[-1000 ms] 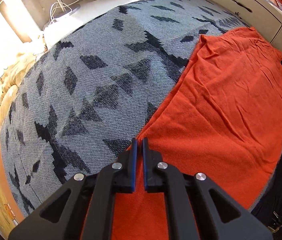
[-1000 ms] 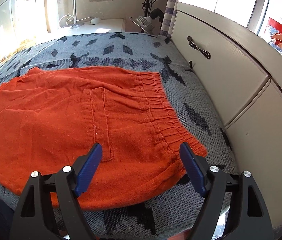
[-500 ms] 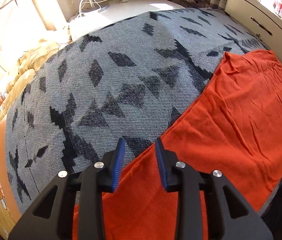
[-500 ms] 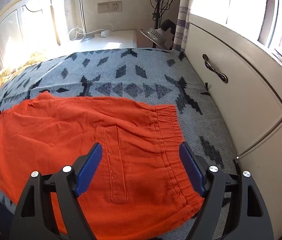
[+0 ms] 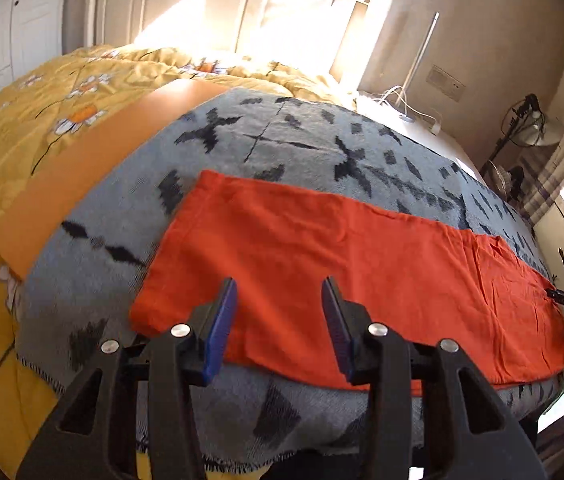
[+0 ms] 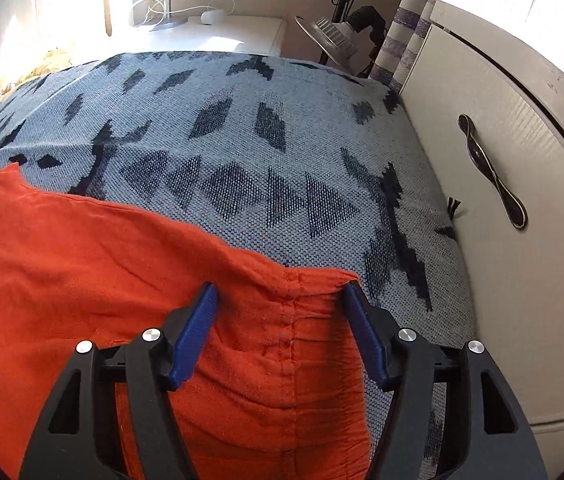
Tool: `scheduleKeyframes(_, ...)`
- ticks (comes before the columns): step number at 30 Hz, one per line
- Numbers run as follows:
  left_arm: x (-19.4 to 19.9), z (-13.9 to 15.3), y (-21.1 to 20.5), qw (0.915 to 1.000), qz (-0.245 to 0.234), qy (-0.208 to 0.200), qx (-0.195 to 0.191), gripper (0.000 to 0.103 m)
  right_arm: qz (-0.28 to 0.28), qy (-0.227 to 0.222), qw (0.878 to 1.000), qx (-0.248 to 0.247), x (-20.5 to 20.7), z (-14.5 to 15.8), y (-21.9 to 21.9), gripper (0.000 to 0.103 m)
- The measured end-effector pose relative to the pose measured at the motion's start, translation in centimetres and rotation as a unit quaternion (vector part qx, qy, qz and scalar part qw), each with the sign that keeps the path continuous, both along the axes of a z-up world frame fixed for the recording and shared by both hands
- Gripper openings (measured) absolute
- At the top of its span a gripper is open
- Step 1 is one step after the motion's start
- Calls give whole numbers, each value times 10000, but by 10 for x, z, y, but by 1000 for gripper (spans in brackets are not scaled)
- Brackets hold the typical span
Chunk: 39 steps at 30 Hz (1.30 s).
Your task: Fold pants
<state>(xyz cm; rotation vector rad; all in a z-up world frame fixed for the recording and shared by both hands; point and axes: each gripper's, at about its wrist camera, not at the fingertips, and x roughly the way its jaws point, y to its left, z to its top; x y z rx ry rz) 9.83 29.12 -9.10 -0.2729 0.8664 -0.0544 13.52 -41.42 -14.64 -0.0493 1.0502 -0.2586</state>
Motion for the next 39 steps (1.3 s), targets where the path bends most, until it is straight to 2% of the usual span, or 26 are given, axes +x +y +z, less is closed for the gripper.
scheduleKeyframes(3, -38, -21, 29, 9971, 550, -6, -528, 42, -276, -176, 9994, -97, -9, 13, -1, 62)
scheduleKeyframes(6, -58, -31, 42, 9924, 743, -54, -981, 39, -408, -672, 9969, 85, -41, 44, 10, 67)
scheduleKeyframes(10, -57, -30, 32, 9936, 543, -150, -982, 39, 21, -934, 9947, 438, -98, 63, 49, 68)
scheduleKeyframes(12, -46, -36, 43, 9899, 877, -27, -1112, 39, 249, -846, 9941, 635, -121, 59, 69, 68)
scheduleKeyframes(14, -36, -43, 66, 9821, 1364, 53, -1298, 38, 406, -800, 9939, 634, -138, 53, 86, 68)
scheduleKeyframes(17, -23, -53, 95, 9711, 1688, 178, -1679, 38, 347, -685, 9948, 671, -152, 41, 95, 68)
scheduleKeyframes(19, -12, -62, 108, 9641, 1737, 376, -1971, 38, 330, -501, 9958, 687, -156, 30, 97, 68)
scheduleKeyframes(20, -7, -66, 111, 9620, 1767, 465, -2028, 35, 328, -418, 9961, 702, -158, 25, 98, 68)
scheduleKeyframes(21, -3, -66, 112, 9619, 1736, 487, -2053, 32, 333, -377, 9954, 817, -161, 22, 97, 68)
scheduleKeyframes(22, 2, -65, 111, 9645, 1612, 462, -2039, 21, 305, -369, 9945, 931, -163, 22, 95, 68)
scheduleKeyframes(23, 6, -62, 109, 9694, 1558, 508, -1828, 16, 256, -374, 9945, 948, -166, 21, 93, 68)
scheduleKeyframes(24, 8, -61, 108, 9726, 1562, 575, -1622, 14, 217, -372, 9949, 911, -168, 22, 91, 68)
scheduleKeyframes(27, 8, -57, 108, 9744, 1523, 512, -1569, 13, 34, -388, 9960, 802, -176, 27, 79, 68)
scheduleKeyframes(28, 7, -56, 109, 9751, 1544, 509, -1509, 13, -99, -361, 9963, 773, -178, 27, 72, 68)
scheduleKeyframes(29, 4, -55, 109, 9745, 1589, 518, -1497, 28, -236, -350, 9959, 804, -181, 27, 64, 68)
scheduleKeyframes(30, -1, -53, 108, 9734, 1664, 549, -1478, 38, -344, -356, 9948, 886, -183, 27, 55, 68)
scheduleKeyframes(31, -8, -48, 104, 9733, 1682, 469, -1492, 41, -442, -364, 9939, 942, -185, 27, 48, 68)
scheduleKeyframes(33, -23, -34, 81, 9727, 1342, 368, -1858, 41, -632, -371, 9928, 946, -188, 27, 36, 68)
scheduleKeyframes(35, -34, -22, 37, 9665, 715, 317, -2443, 41, -673, -369, 9916, 1039, -189, 24, 28, 68)
scheduleKeyframes(37, -41, -20, -14, 9518, 158, 365, -3041, 41, -768, -309, 9920, 953, -186, 18, 23, 68)
scheduleKeyframes(39, -43, -30, -58, 9323, -96, 634, -3560, 39, -910, -343, 9899, 1029, -182, 11, 13, 57)
